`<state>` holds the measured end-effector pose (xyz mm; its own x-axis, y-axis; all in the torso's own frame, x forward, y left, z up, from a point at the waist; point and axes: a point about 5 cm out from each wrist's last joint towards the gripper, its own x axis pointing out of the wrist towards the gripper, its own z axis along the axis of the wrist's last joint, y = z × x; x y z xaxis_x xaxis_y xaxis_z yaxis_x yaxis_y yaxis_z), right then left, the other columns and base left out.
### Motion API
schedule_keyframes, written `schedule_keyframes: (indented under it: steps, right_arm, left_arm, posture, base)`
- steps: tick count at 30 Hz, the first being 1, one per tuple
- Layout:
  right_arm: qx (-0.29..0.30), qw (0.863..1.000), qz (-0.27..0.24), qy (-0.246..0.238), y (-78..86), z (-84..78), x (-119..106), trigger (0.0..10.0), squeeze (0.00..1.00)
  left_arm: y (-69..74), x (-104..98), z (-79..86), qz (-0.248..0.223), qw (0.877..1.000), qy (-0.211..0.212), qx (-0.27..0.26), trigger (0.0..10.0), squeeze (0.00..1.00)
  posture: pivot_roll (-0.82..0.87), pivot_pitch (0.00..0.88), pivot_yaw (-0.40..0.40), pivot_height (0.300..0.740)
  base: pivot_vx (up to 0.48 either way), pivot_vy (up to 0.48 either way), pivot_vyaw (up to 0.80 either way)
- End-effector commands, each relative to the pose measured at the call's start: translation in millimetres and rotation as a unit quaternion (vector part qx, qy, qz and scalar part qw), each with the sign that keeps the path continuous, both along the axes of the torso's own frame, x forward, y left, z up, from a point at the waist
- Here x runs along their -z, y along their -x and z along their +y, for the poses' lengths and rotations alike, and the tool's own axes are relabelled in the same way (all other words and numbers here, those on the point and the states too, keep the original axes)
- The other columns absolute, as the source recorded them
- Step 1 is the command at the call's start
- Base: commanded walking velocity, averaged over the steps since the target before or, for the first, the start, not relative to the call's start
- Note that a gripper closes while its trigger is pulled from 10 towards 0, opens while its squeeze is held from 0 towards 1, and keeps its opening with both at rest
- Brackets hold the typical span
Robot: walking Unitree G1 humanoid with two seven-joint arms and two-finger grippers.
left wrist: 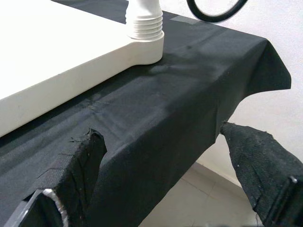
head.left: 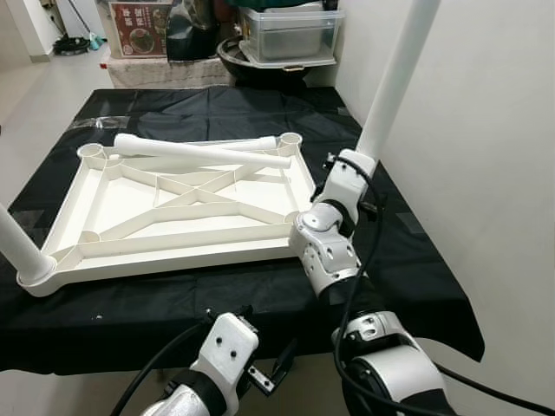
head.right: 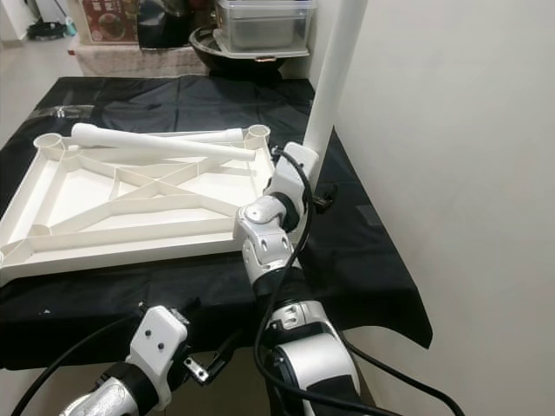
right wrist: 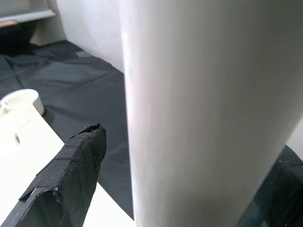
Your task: Building children table
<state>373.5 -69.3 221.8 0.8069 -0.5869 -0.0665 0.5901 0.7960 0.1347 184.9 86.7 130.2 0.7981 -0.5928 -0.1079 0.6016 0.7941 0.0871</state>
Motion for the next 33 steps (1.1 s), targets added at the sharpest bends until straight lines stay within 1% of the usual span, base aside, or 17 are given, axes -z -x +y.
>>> schedule_keyframes:
  steps: [1,9,12,18,19,21,25,33]
  right_arm:
    - [-0.067,0.995,0.051,-0.059,21.7,53.4,24,10.0,0.0]
    - [-0.083,0.994,0.05,-0.057,25.9,47.6,24,10.0,0.0]
    - [-0.097,0.992,0.051,-0.058,27.6,47.5,25,10.0,0.0]
    - [-0.101,0.992,0.052,-0.056,29.0,47.2,26,10.0,0.0]
    - [-0.106,0.991,0.057,-0.052,32.3,43.1,29,10.0,0.0]
    - [-0.109,0.991,0.058,-0.051,33.3,41.7,30,10.0,0.0]
    - [-0.112,0.991,0.06,-0.052,33.8,40.3,31,10.0,0.0]
    - [-0.138,0.987,0.061,-0.048,33.4,36.9,35,10.0,0.0]
  left_arm:
    - [-0.3,3,0.8,0.004,1.0,-0.005,0.002,10.0,0.0]
    - [-4.6,5,1.5,0.001,1.0,-0.006,0.002,10.0,0.0]
    - [-7.2,5,1.8,-0.001,1.0,-0.007,0.001,10.0,0.0]
    - [-7.8,6,2.2,-0.001,1.0,-0.007,0.0,10.0,0.0]
    - [-9.0,6,3.3,-0.002,1.0,-0.008,-0.003,10.0,0.0]
    - [-9.3,7,3.6,-0.002,1.0,-0.008,-0.003,10.0,0.0]
    - [-9.7,7,3.9,-0.002,1.0,-0.008,-0.004,10.0,0.0]
    - [-12.3,11,5.6,0.003,1.0,-0.01,-0.004,10.0,0.0]
  posture:
    - [0.15,0.089,-0.059,0.74]
    - [0.14,0.076,-0.058,0.74]
    - [0.14,0.07,-0.058,0.74]
    - [0.14,0.065,-0.059,0.74]
    - [0.14,0.06,-0.058,0.74]
    - [0.14,0.06,-0.058,0.74]
    - [0.13,0.055,-0.057,0.74]
    - [0.13,0.049,-0.055,0.74]
  base:
    - [0.0,0.0,0.0]
    - [0.0,0.0,0.0]
    - [0.0,0.0,0.0]
    - [0.0,0.0,0.0]
    - [0.0,0.0,0.0]
    - [0.0,0.0,0.0]
    - [0.0,0.0,0.0]
    - [0.0,0.0,0.0]
